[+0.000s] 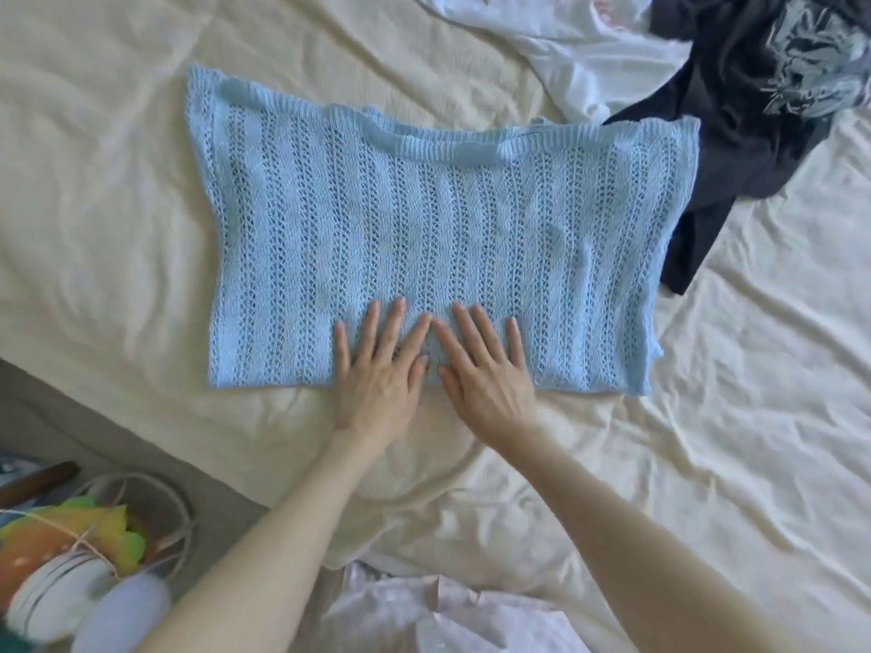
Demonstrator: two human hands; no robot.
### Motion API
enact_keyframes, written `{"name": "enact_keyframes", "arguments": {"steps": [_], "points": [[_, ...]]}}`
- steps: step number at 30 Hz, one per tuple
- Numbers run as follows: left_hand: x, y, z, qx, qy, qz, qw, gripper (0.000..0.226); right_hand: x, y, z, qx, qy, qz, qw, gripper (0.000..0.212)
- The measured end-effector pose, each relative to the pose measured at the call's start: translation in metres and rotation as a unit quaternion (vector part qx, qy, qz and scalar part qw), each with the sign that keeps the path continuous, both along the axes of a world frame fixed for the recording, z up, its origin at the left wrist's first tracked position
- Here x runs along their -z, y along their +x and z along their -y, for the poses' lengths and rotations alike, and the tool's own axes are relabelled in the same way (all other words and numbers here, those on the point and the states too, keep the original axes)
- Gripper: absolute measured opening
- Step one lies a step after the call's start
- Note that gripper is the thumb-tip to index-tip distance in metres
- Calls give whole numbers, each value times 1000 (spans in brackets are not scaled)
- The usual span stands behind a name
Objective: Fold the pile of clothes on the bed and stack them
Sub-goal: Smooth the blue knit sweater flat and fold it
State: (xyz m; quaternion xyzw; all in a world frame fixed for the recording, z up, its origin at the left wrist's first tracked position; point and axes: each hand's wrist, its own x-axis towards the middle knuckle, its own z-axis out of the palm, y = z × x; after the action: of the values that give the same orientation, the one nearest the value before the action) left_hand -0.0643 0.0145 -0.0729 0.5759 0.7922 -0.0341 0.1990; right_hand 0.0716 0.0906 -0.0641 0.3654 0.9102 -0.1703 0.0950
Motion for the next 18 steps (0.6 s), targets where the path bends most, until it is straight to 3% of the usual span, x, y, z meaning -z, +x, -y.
{"name": "enact_keyframes", "arguments": {"steps": [6,13,15,18], "points": [[20,-46,3,35,-24,-69,997,58,25,79,-48,18,20,55,998,54],[-2,-112,50,-73,-15,-53,996,57,13,156,-65,214,18,117,970,58],[-8,-122,61,-119,18,-38,992,54,7,158,-62,307,14,73,949,61],[-15,-126,75,-209,102,12,972,48,-3,153,-55,497,-10,-61,866,46]]}}
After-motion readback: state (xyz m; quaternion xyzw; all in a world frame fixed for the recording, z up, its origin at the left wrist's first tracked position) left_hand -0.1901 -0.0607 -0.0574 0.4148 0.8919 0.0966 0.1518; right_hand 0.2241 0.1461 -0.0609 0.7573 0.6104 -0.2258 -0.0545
